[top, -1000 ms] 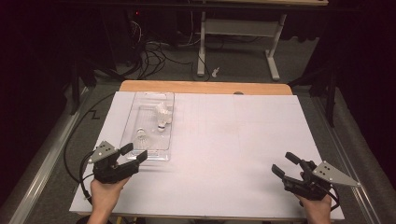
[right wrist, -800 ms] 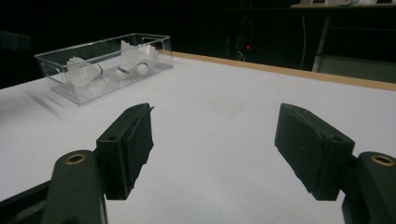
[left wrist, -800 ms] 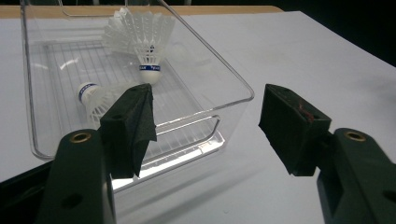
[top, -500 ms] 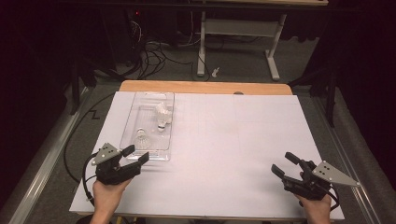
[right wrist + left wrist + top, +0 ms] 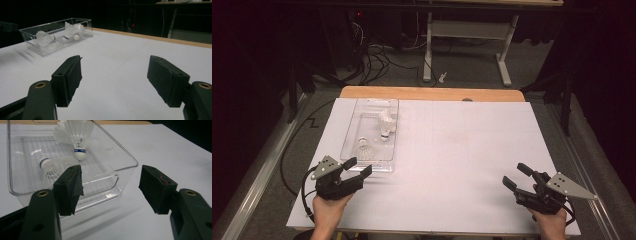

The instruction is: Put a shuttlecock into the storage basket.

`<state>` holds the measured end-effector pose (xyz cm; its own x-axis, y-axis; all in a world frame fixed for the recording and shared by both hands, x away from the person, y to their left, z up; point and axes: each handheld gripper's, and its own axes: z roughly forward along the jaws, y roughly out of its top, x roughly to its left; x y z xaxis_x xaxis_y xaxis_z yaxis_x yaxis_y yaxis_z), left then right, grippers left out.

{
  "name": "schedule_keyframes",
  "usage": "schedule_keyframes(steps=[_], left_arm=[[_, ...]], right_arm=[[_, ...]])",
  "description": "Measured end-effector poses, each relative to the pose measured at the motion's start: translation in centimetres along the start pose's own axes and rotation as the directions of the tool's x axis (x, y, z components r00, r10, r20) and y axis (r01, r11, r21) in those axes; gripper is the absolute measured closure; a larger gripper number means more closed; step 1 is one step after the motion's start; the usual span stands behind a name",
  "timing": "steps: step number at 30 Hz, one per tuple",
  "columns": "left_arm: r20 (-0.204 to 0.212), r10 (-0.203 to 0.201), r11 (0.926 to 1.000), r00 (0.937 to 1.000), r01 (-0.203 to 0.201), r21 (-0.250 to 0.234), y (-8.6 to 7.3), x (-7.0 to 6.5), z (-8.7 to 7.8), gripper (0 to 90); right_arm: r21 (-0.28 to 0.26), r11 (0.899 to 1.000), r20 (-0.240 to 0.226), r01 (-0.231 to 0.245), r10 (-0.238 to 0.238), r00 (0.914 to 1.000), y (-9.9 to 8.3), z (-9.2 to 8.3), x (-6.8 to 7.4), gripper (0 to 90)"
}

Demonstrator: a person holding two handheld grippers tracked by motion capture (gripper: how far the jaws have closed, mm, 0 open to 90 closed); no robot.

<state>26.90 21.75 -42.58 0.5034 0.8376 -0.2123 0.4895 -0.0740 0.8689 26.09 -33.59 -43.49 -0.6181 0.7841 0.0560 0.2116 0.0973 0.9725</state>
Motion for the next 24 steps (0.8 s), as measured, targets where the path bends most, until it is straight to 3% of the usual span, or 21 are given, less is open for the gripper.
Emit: schedule_keyframes(steps=[13, 24], left_arm=[[-0.005, -0.008, 1.0, 1.0, 0.008, 0.001, -0.9, 0.1, 0.0, 35.5], [-0.038, -0.005, 1.0, 0.9993, 0.005, -0.001, -1.5, 0.4, 0.3, 34.8]], right_arm=[[0.003, 1.0, 0.009, -0.004, 0.004, 1.0, -0.1, 0.0, -0.2, 27.7], [0.006, 1.0, 0.017, -0.017, 0.016, 0.9997, -0.3, -0.1, -0.5, 27.7]])
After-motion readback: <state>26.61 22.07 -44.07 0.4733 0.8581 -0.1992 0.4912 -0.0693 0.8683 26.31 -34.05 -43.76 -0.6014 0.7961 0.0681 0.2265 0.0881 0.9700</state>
